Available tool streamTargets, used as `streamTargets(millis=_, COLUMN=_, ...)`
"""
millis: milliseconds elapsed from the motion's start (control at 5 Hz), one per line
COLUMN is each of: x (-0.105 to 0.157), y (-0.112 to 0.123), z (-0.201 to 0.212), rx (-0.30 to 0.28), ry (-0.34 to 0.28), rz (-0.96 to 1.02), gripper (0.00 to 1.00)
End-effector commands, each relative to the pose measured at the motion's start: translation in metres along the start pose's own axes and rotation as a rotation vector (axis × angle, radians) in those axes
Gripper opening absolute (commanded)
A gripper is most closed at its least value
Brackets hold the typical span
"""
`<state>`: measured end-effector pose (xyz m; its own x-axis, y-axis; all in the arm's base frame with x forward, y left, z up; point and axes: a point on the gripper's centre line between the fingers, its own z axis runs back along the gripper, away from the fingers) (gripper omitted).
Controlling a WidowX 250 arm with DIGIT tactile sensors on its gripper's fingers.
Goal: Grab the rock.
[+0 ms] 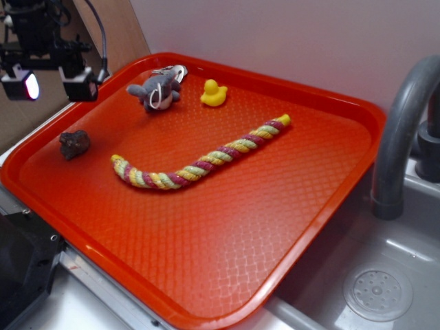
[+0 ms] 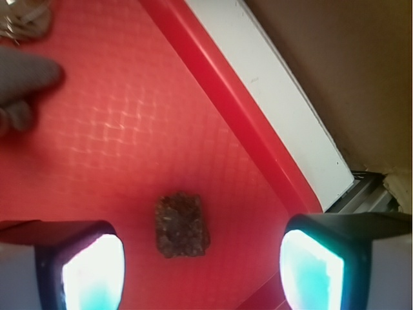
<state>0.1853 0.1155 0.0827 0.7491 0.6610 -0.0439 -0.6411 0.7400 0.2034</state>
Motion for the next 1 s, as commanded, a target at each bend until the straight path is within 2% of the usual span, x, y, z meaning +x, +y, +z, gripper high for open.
streamTargets(millis=0, x=0.003, y=0.002, z=-0.029, rx=-0.054, ry=0.043, rz=-0.024, gripper=1.0)
streamTargets(millis=200, x=0.002, y=-0.009, z=-0.04, rx=-0.14, ry=0.105, rz=-0.044, gripper=1.0)
streamTargets(millis=400, x=-0.001, y=-0.013, z=-0.046, rx=-0.157, ry=0.121, rz=-0.074, gripper=1.0)
streamTargets(millis=600, x=-0.004, y=-0.014, z=-0.048, rx=-0.139, ry=0.119, rz=-0.087, gripper=1.0)
streamTargets(millis=800, x=-0.005, y=-0.014, z=-0.049, rx=-0.116, ry=0.108, rz=-0.085, gripper=0.0)
